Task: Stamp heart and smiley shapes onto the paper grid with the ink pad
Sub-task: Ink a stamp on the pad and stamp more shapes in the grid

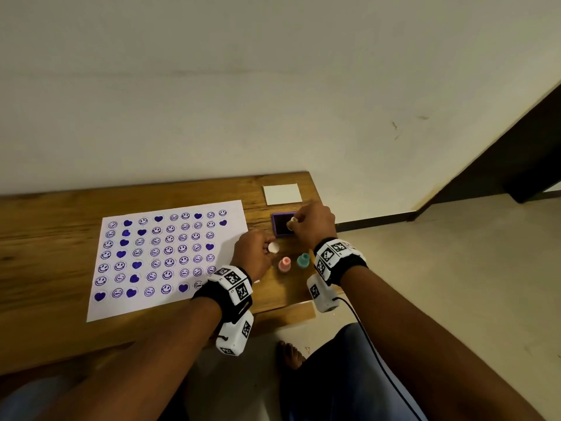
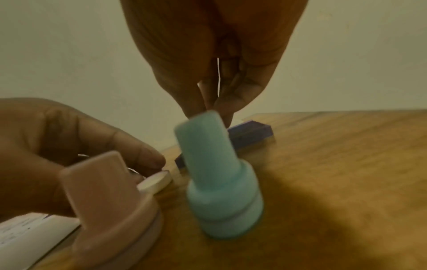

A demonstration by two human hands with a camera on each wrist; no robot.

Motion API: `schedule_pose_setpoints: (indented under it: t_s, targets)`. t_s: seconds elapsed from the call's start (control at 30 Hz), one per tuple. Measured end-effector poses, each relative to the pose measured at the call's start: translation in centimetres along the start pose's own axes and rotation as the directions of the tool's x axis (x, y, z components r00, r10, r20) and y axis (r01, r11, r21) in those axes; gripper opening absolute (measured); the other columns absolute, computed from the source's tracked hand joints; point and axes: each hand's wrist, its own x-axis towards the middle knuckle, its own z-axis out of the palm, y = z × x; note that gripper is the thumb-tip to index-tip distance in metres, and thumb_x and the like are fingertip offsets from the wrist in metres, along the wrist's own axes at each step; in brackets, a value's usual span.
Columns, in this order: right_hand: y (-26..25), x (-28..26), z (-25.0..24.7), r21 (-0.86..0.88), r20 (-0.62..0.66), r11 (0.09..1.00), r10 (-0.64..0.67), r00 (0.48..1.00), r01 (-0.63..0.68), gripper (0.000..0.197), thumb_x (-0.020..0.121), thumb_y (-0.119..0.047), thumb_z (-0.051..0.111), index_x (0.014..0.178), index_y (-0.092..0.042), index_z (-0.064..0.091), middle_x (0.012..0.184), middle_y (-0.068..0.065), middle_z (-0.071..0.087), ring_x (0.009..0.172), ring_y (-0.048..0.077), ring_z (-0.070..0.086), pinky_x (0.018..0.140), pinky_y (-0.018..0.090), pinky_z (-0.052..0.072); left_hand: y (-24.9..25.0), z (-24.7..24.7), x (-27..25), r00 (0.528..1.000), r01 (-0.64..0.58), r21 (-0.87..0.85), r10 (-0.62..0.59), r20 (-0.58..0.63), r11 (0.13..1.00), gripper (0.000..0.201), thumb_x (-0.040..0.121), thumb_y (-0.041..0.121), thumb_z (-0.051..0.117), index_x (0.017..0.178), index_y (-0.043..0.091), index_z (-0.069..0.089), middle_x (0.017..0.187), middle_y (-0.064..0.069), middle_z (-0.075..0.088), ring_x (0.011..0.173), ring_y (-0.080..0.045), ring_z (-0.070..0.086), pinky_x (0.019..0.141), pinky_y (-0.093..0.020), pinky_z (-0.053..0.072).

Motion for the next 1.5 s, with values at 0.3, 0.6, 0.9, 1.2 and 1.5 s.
schedule_pose_setpoints:
  t_s: [0.3,0.6,0.9,1.2,1.5]
  targets:
    - [-2.2,1.8,-1.5,-0.128,0.116,0.991,0.062,0.991,-0.047,0.041,0.068,-0.026,0.091,0.1,-0.007,0.073,0.105,0.013,0.073,0.096,0.029,0.069,0.082,0.039,0.06,-0.8,-3.2,-0.5,1.0,-0.028,0.043,0.027,0.007,0.999,0.043,0.074,0.018,0.078,0.115,0.016,0.068,0.112,-0.007,0.066,0.101,-0.023,0.063,0.087,-0.032,0.05]
    - [-2.8,0.9,-1.7,-0.192,0.092,0.978,0.096,0.991,-0.077,0.048,0.07,-0.028,0.09,0.108,-0.009,0.069,0.111,0.012,0.07,0.101,0.033,0.068,0.086,0.043,0.059,-7.8,-10.4,-1.0,0.991,0.134,0.364,-0.13,-0.037,0.922,0.052,0.078,0.038,0.071,0.127,0.025,0.059,0.142,0.0,0.048,0.133,-0.025,0.038,0.109,-0.038,0.032]
    - [-3.5,0.5,-1.5,-0.242,0.062,0.96,0.16,0.985,-0.14,0.049,0.07,-0.033,0.089,0.108,-0.014,0.066,0.107,0.009,0.07,0.096,0.031,0.068,0.084,0.04,0.057,-8.4,-12.6,-0.9,0.958,0.201,0.447,-0.27,0.096,0.872,0.069,0.07,0.043,0.08,0.131,0.025,0.054,0.137,-0.001,0.046,0.128,-0.026,0.042,0.107,-0.042,0.037]
    - [-3.2,0.8,-1.1,-0.136,0.056,0.97,0.213,0.976,-0.203,0.045,0.067,-0.03,0.091,0.102,-0.013,0.068,0.101,0.01,0.072,0.09,0.032,0.068,0.077,0.038,0.056,-6.9,-13.2,0.2,0.94,0.246,0.449,-0.325,0.107,0.859,0.066,0.062,0.034,0.088,0.121,0.018,0.063,0.129,-0.001,0.054,0.119,-0.024,0.054,0.097,-0.035,0.045]
    - [-2.6,1.5,-0.9,-0.104,0.067,0.969,0.231,0.971,-0.224,0.047,0.066,-0.032,0.092,0.1,-0.011,0.068,0.094,0.009,0.071,0.084,0.03,0.067,0.073,0.035,0.055,-6.5,-13.5,0.0,0.936,0.265,0.412,-0.335,0.105,0.872,0.062,0.061,0.033,0.088,0.116,0.018,0.065,0.127,-0.001,0.054,0.118,-0.025,0.054,0.096,-0.036,0.046]
